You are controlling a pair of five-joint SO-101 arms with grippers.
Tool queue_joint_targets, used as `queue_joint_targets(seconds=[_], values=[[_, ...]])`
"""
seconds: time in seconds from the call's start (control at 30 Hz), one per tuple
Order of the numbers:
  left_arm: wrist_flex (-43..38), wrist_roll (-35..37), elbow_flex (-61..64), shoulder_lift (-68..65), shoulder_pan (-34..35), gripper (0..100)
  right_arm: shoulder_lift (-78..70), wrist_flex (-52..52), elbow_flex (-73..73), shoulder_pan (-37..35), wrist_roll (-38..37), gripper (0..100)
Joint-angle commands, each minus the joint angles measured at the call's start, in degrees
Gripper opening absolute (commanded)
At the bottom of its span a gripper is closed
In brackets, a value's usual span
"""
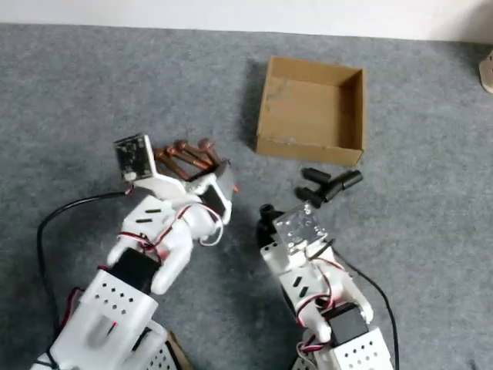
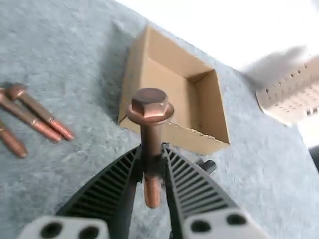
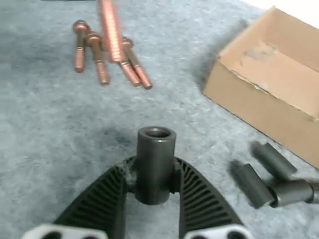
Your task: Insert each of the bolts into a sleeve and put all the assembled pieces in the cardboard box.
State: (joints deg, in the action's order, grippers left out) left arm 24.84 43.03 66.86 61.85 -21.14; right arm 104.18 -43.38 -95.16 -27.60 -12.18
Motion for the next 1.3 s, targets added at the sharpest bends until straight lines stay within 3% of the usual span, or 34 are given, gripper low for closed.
queue_joint_targets(seconds=[0.0,0.17,0.3,1.27], values=[[-1.41,-3.43,-1.36,1.71,-1.27,1,1.27,-0.22,0.22,-3.56,0.35,0.5],[-1.23,-2.37,-1.19,1.71,-4.26,1,1.27,-0.22,0.22,-4.88,0.35,0.5],[-1.67,3.78,0.66,1.71,-6.64,1,1.27,-0.22,0.13,-4.88,0.35,0.5],[-1.23,4.04,7.34,1.71,-12.53,1,1.27,-0.22,0.57,-4.79,0.79,0.5]])
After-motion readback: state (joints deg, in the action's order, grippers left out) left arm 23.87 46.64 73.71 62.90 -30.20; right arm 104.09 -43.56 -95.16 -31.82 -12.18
